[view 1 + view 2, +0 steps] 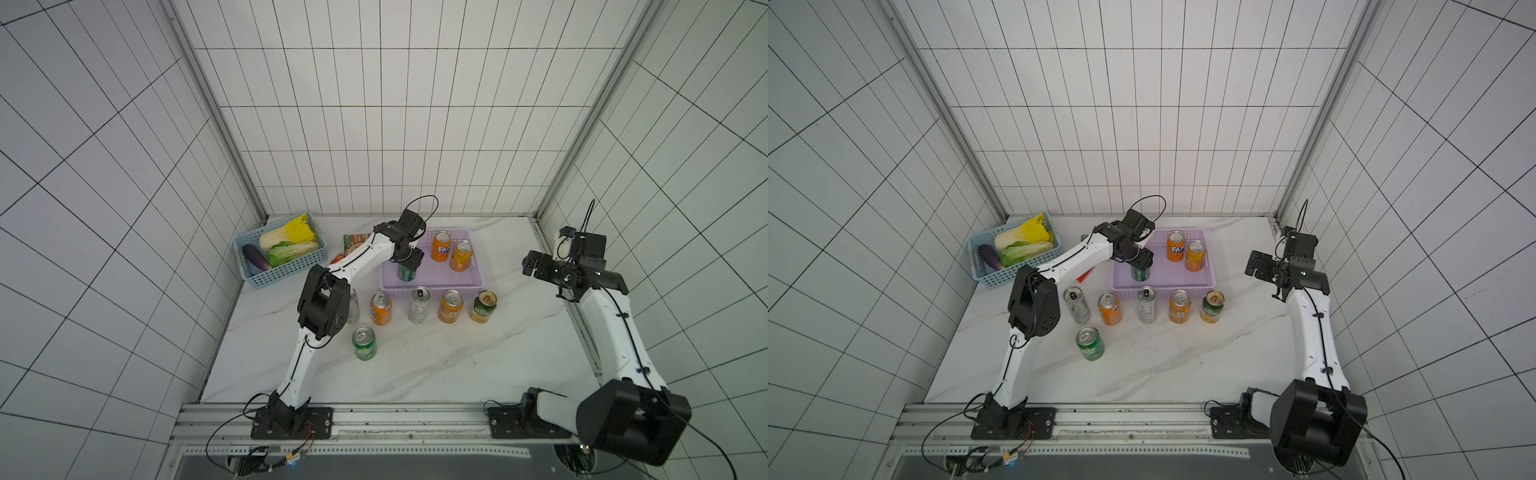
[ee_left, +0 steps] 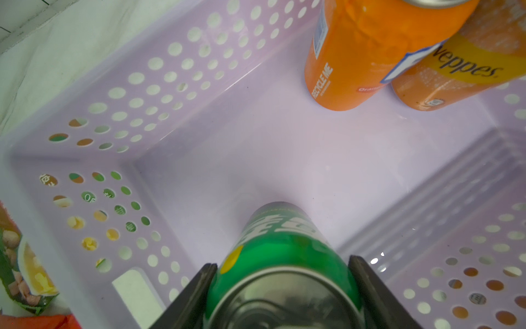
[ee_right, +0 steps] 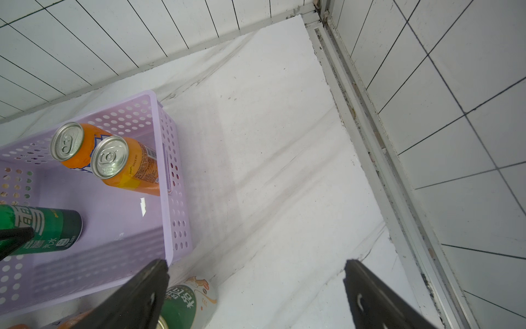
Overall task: Take out the drinks from the basket
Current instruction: Pick up the drink from the basket, then place the drink at the center of the board.
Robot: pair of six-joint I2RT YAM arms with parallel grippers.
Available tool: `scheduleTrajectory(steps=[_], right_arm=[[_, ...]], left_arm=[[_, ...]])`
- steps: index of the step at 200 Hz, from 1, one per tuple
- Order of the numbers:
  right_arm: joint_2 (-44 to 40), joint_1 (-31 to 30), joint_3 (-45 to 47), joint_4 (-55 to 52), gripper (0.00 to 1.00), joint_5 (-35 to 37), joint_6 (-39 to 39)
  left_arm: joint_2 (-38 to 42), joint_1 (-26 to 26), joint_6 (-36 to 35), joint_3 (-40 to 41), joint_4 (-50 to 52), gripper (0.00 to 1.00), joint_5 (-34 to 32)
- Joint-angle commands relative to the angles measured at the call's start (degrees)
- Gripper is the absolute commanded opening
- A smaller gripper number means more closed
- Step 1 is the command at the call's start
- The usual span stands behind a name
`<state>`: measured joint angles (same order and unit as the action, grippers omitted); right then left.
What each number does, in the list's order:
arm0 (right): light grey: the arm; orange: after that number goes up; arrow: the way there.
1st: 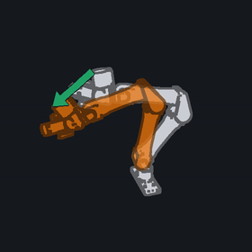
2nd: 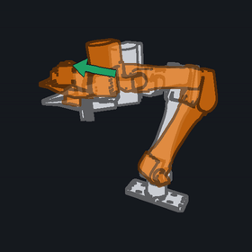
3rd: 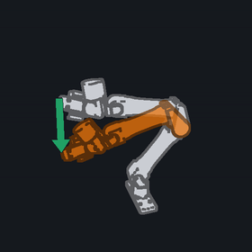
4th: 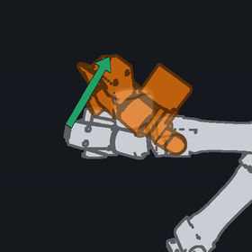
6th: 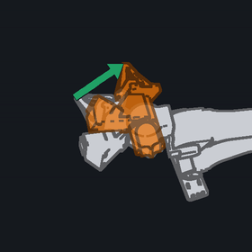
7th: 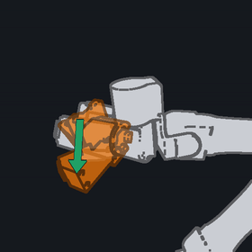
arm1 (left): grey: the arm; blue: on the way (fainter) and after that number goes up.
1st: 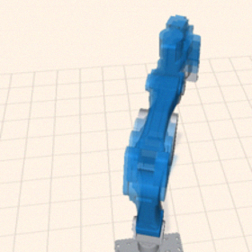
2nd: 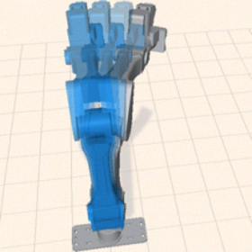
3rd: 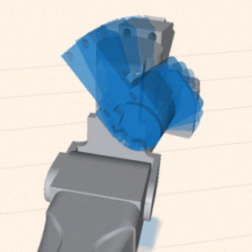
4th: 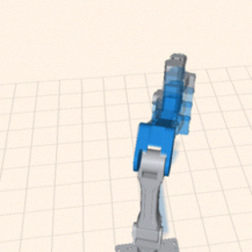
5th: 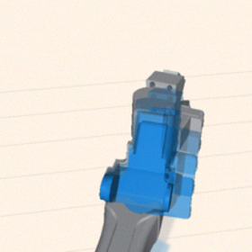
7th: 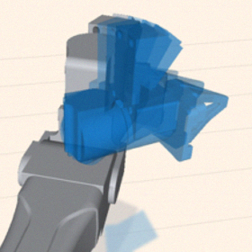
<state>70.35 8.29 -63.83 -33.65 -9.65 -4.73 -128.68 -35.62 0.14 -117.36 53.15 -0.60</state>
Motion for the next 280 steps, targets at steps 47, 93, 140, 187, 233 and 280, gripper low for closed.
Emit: scheduleTrajectory(steps=[47, 93, 140, 187, 233, 280], right_arm=[[0.04, 0.68, 1.76, 0.43, 1.00, -0.21, -0.39], [-0.20, 0.83, 1.81, 0.66, 1.00, -0.55, -0.47], [-1.00, 1.02, 2.21, 1.20, 0.99, -0.62, -0.47], [-1.18, 1.10, 2.28, 1.39, 0.99, -0.89, -0.63], [-1.35, 1.20, 2.48, 1.35, 0.99, -0.62, -0.59], [-1.09, 1.28, 2.34, 1.39, 0.99, -0.89, -0.66]], left_arm=[[12.80, -1.91, 1.79, 2.93, -1.42, 0.66, -3.75], [19.79, -3.53, 2.41, 6.79, -1.38, 0.66, -7.00], [28.74, -5.55, 2.91, 12.66, -2.04, 0.67, -9.81], [37.68, -6.70, 4.10, 18.23, -3.49, 0.68, -10.55], [45.19, -9.94, 5.71, 21.90, -0.98, 0.68, -14.79], [50.77, -14.92, 8.89, 26.33, -0.02, 0.68, -16.45]])
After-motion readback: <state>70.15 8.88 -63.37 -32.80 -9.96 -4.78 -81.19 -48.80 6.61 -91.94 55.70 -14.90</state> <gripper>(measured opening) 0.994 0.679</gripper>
